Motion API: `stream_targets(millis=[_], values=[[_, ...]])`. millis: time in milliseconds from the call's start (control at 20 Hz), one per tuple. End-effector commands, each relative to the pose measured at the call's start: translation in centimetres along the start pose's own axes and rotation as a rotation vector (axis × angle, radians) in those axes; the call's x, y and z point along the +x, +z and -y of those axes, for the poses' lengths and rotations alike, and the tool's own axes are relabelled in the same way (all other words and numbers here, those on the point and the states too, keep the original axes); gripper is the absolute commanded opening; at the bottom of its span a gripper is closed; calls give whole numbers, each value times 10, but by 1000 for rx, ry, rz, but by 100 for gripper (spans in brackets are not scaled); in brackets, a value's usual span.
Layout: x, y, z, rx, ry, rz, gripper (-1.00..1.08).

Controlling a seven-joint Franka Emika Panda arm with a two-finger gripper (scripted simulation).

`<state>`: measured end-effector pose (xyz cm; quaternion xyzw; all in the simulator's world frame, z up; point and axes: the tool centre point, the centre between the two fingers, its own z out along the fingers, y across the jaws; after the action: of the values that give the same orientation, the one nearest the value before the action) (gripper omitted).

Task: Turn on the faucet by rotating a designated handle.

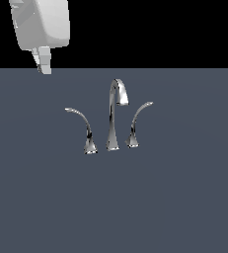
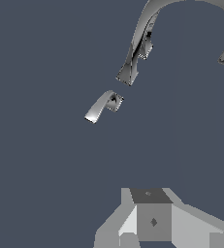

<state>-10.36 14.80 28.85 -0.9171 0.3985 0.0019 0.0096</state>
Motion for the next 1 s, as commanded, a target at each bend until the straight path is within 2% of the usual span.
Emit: stream_targets(millis=[0,950], values=[[6,11,10,1,48,-1,-100],[64,92,67,-9,392,-12,-100]])
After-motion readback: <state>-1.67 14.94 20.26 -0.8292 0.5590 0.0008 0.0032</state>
